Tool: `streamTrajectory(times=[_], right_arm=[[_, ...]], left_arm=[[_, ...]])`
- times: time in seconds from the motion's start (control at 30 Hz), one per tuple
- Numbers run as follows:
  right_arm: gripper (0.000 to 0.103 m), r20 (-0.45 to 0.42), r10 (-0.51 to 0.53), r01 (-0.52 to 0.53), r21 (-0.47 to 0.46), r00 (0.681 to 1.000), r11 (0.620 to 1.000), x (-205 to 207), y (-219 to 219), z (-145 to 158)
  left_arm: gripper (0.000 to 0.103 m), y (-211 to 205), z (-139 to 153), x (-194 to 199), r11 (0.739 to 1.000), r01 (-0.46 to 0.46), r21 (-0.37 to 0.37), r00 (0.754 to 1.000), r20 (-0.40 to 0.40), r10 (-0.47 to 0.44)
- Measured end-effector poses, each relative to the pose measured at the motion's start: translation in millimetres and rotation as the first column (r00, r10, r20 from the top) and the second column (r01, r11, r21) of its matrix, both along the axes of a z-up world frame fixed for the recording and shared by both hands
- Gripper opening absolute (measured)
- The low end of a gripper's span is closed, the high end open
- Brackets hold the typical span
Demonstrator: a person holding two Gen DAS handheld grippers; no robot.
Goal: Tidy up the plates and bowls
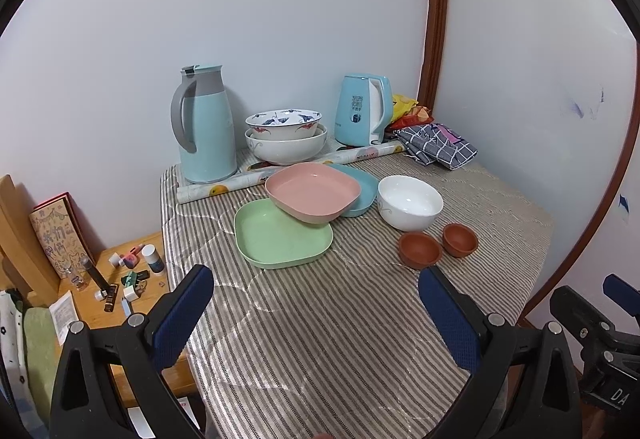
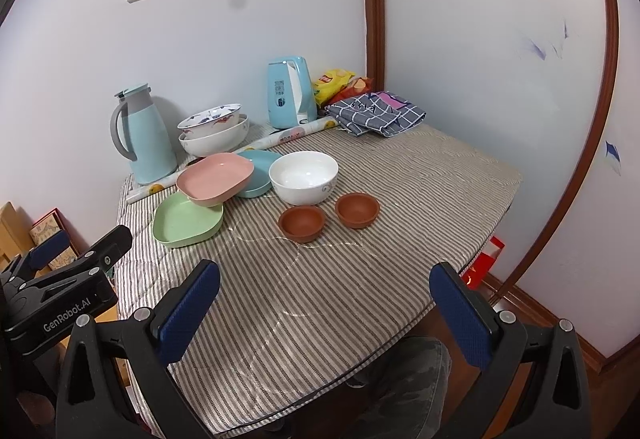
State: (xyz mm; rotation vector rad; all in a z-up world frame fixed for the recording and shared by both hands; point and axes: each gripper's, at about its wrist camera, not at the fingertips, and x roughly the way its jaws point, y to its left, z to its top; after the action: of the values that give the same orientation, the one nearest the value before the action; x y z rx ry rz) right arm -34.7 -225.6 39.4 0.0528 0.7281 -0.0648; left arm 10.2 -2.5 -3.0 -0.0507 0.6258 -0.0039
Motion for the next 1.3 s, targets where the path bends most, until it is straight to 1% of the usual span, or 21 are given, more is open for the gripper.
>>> streamTrajectory(times=[0.33, 0.47, 0.87, 1.3], right_arm=[[0.103, 0.007, 0.002, -0.002, 0.0, 1.0, 1.0, -1.4, 1.1, 1.2], [0.103, 0.006, 0.003, -0.003, 0.0, 1.0, 1.0, -0.7, 1.8, 1.3], [0.103, 0.011, 0.002, -0.002, -0.002, 1.0, 1.0, -1.6, 2.3, 2.0], [0.103, 0.017, 0.004, -0.004, -0.003, 1.0, 1.0, -2.4, 3.7, 3.7]], left_arm=[[0.103, 0.8, 0.2, -0.8, 1.0, 0.017, 0.004, 1.0, 0.001, -0.017], [0.103, 0.2, -1.4, 0.2, 1.0, 0.029, -0.006, 1.0, -0.008, -0.029], [0.103, 5.1, 3.4, -5.2, 1.0, 0.007, -0.008, 1.0, 0.016, -0.007], [0.103, 7.3, 6.3, -5.9, 1.0, -0.002, -0.009, 1.0, 0.023, 0.002]])
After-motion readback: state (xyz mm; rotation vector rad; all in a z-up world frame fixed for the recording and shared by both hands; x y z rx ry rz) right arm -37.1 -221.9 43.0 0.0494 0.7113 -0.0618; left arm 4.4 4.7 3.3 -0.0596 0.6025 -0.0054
